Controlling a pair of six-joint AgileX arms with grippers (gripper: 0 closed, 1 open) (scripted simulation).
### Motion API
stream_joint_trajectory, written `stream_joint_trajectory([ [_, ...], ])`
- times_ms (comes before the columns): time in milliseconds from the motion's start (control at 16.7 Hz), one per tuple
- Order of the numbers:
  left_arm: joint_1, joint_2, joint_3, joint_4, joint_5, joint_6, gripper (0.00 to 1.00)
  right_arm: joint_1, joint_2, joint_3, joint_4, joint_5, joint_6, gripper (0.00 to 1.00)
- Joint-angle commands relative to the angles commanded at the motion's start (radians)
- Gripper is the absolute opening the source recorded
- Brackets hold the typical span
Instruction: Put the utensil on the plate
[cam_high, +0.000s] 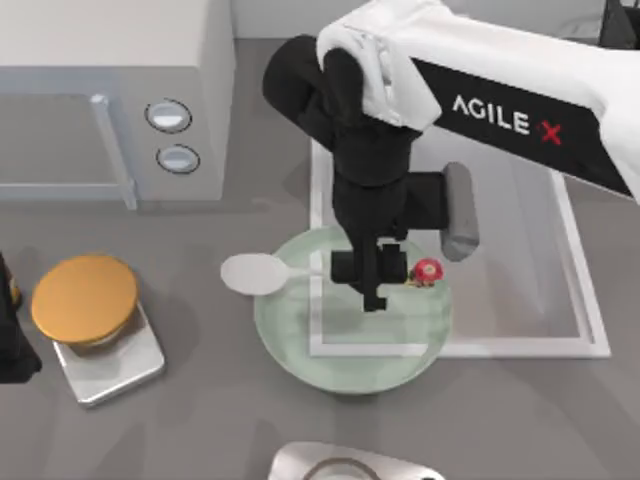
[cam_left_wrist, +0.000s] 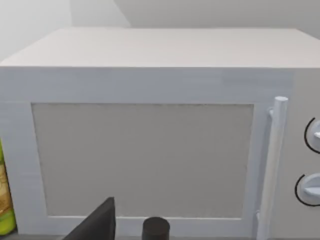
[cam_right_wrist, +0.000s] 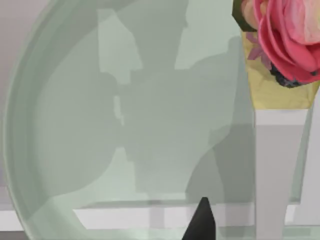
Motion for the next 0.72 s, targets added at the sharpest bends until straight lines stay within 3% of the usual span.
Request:
stream_joint_trajectory([
  [720, 0.0, 0.0, 0.0, 0.0, 0.0, 0.0, 1.0, -0.005, -0.049, -0.067, 0.058, -0.027, -0.05, 0.0],
])
